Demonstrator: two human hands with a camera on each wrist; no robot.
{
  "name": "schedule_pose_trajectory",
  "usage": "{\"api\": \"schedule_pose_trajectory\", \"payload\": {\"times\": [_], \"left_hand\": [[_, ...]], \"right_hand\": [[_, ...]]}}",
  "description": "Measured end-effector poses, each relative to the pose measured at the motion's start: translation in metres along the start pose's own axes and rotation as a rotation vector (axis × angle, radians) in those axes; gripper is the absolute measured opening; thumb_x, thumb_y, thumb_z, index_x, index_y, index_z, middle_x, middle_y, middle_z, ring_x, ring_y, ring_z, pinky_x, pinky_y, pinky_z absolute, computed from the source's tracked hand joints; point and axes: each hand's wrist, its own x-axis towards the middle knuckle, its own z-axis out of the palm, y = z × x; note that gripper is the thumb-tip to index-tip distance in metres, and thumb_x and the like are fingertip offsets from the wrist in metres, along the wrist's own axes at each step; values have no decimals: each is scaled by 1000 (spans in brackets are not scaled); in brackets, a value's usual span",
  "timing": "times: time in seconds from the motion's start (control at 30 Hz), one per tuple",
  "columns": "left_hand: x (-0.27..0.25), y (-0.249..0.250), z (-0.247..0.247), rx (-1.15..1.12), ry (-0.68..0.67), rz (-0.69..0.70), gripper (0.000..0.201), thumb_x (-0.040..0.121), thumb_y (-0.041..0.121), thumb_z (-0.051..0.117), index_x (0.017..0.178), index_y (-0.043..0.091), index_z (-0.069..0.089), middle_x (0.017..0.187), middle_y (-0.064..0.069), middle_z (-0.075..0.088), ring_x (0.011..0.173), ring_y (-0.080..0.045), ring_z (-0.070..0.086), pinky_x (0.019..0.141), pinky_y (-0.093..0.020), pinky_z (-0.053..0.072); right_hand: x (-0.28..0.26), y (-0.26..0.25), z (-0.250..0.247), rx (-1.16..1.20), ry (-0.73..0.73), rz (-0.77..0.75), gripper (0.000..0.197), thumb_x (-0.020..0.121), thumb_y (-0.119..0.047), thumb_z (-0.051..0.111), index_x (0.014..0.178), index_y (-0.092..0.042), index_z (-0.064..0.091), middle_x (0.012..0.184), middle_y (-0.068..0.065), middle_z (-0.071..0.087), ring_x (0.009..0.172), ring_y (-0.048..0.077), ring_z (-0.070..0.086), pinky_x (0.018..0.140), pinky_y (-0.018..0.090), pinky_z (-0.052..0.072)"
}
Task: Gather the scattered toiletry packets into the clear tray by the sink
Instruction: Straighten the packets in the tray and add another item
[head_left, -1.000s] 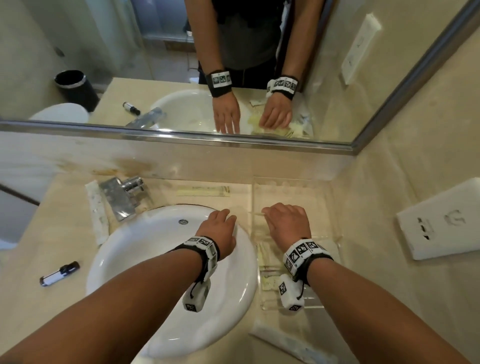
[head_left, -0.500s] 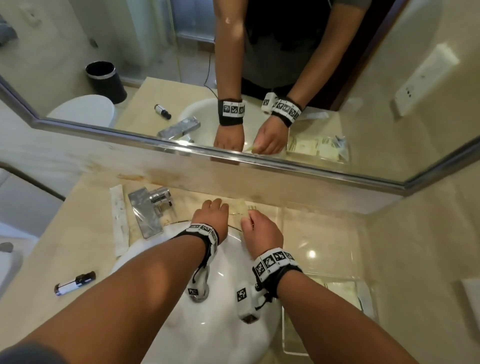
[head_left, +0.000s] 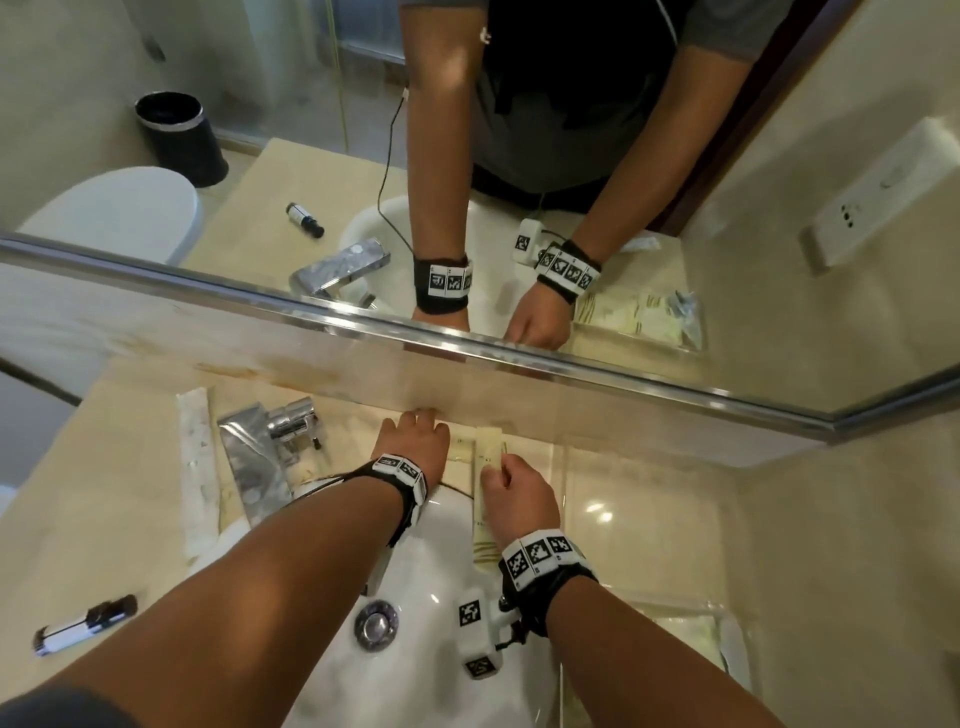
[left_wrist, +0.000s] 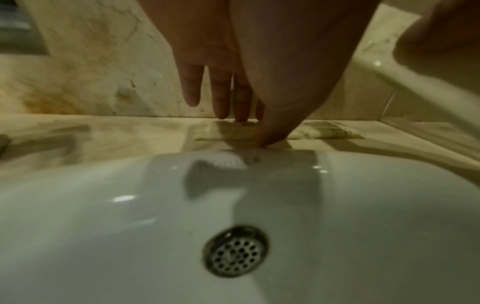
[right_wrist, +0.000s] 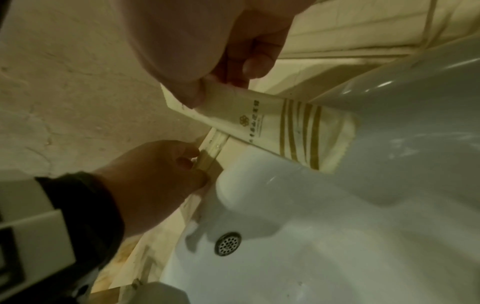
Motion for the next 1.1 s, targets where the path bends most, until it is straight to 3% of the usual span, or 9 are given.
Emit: {"api": "schedule_pose_trajectory", "payload": {"times": [0.1,0.23,0.33,0.5,0.6,0.7,0.77,0.87,1.1], "left_hand": [[6,5,-3,31,35,-9,41,91,15,43,131,13,52,147,-13,40,131,-34,38,102,-49,34],[12,8,-6,28,-2,-68,45,88,16,49,132,10,50,139,-12,48,127,-32,41,98,-46,39],[12,7,-8,-9,-5,-79,45,87,17,51,132,11,50,138,-11,48,128,-31,41,95,-44,43],[-5,5,-18,-33,-25,-2,38,86,13,49,124,15,51,123,-8,59,113,-30,55,89,-39,45],[-26,6,-27,-137,-2,-15,40,83,10,50,123,14,47,116,-9,61,104,-30,59,82,-39,48],[-50,13,-39,-235,40,-18,32,84,8,47,116,14,48,112,-10,62,100,-31,59,73,-37,44],[-66,23,-48,-273,81,2,24,88,11,43,111,15,49,107,-9,64,91,-31,59,69,-36,41],[-87,43,-60,-295,126,53,18,89,15,45,107,16,50,99,-8,65,76,-28,54,66,-34,42],[-131,109,-72,-310,117,181,18,90,17,47,108,19,49,91,-5,62,74,-29,55,64,-33,41]], "right_hand": [[2,3,3,-3,-8,9,29,96,-33,46,67,-29,39,64,-7,49,60,16,46,57,28,36],[0,6,7,25,-23,-2,20,93,-30,44,79,-19,52,68,-2,59,62,19,56,60,31,46],[-2,5,7,67,-50,-20,17,90,-29,44,87,-20,58,72,-1,64,67,21,62,64,33,52],[-14,1,-4,137,-66,-85,13,92,-22,49,82,-21,58,69,-1,60,60,15,52,60,32,46],[-27,2,-18,159,-52,-112,12,90,-23,53,92,-22,65,76,5,65,63,18,55,65,36,51],[-44,8,-39,167,-41,-126,23,90,-27,55,110,-29,67,79,-2,67,70,15,61,71,33,53],[-56,20,-55,156,-31,-128,31,92,-32,54,120,-30,66,92,-8,71,81,12,64,78,30,54],[-74,45,-85,113,-10,-142,32,95,-30,55,125,-27,66,111,-6,72,97,13,66,87,27,51],[-118,114,-139,-120,-107,-157,38,100,-20,52,136,-23,61,139,-5,61,125,14,57,102,23,41]]}}
